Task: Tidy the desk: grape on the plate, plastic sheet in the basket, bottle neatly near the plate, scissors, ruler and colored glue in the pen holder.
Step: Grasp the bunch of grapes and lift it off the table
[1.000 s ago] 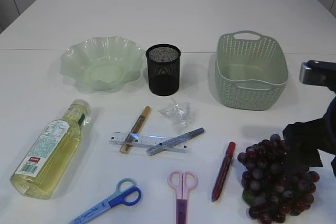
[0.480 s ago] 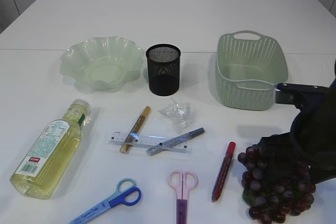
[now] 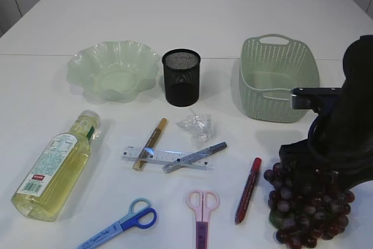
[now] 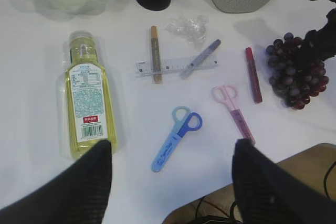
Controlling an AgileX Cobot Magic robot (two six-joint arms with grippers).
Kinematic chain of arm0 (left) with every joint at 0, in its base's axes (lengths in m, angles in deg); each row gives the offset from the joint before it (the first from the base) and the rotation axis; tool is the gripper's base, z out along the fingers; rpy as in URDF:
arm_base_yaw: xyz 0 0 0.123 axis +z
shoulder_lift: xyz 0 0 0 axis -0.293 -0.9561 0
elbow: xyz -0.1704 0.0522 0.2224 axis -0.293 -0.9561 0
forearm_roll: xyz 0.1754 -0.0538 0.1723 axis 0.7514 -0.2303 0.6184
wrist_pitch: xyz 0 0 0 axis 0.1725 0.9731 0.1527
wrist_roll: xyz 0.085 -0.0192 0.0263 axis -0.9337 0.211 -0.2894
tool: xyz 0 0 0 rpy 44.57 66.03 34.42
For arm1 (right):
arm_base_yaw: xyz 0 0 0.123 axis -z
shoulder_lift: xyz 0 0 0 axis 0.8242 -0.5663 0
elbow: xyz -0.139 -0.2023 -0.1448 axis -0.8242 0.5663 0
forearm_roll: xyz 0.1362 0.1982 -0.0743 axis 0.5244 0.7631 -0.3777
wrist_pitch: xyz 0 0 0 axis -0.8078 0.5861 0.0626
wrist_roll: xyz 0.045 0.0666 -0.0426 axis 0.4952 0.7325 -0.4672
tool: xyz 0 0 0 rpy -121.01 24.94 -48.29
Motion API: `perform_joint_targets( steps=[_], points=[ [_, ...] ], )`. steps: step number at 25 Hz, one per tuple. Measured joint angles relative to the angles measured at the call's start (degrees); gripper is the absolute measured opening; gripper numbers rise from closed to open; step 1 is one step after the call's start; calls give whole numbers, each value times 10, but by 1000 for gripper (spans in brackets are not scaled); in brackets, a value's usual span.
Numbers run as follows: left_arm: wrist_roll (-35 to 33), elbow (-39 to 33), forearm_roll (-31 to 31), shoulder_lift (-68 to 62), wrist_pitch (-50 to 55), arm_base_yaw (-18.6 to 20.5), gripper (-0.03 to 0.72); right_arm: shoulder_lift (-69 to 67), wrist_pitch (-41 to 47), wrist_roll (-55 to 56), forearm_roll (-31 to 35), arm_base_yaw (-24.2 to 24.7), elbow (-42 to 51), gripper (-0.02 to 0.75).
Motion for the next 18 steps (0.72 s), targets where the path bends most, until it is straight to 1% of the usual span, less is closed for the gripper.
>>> perform_joint_targets(
  steps=[3, 6, 14, 18],
  points=[
    [3, 0, 0, 0, 1, 0, 522, -3, 36, 0, -7, 0, -2, 595],
    [5, 0, 0, 0, 1, 0, 521, -3, 47, 0, -10, 0, -2, 594],
    [6, 0, 0, 0, 2, 0, 521, -6, 60, -2, -11, 0, -3, 594],
    [6, 0, 0, 0, 2, 0, 521, -7, 46, -6, -15, 0, -3, 594]
  ],
)
